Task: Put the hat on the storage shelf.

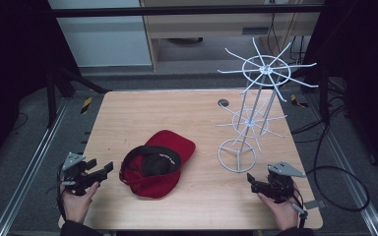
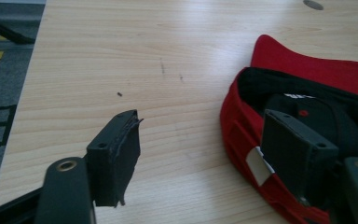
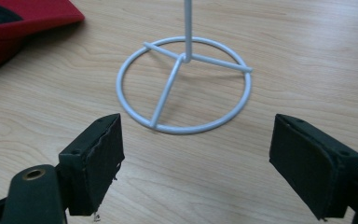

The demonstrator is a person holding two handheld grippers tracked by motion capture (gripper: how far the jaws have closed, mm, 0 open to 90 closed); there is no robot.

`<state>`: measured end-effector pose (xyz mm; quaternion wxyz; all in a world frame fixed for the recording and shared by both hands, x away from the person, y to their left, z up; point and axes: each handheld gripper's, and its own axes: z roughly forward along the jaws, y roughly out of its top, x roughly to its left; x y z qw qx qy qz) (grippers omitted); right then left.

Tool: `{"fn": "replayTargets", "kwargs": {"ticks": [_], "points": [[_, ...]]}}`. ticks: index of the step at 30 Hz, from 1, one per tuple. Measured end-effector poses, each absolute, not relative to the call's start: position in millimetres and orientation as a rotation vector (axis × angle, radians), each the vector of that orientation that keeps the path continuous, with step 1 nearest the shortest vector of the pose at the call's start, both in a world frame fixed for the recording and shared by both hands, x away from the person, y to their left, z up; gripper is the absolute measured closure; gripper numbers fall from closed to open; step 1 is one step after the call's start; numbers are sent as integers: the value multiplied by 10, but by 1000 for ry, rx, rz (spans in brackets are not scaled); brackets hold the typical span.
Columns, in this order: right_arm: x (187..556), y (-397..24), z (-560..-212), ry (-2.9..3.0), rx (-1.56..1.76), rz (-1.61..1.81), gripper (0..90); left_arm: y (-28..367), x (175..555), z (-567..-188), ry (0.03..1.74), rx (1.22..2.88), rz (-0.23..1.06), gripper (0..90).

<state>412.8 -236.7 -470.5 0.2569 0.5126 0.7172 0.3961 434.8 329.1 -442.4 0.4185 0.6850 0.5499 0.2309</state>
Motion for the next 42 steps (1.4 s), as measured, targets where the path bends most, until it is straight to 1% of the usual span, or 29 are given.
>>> {"fn": "replayTargets", "kwargs": {"ticks": [4, 6, 11, 19, 28, 42], "points": [[4115, -2348, -4688, 1943, 1413, 1122, 183, 3192, 4307, -4351, 1334, 1727, 579, 239], [4113, -2354, -4687, 1942, 1414, 1122, 187, 3139, 4283, -4315, 1308, 1737, 578, 238], [4110, -2342, -4701, 1948, 1405, 1116, 212, 2996, 4243, -4243, 1243, 1765, 573, 254], [4107, -2231, -4695, 1980, 1392, 1140, 208, 2769, 4210, -4209, 1179, 1792, 551, 274], [4107, -2186, -4696, 2000, 1382, 1141, 209, 2585, 4182, -4184, 1114, 1820, 512, 341], [4111, -2197, -4732, 2029, 1377, 1134, 260, 2318, 4157, -4254, 1008, 1940, 472, 427]]}}
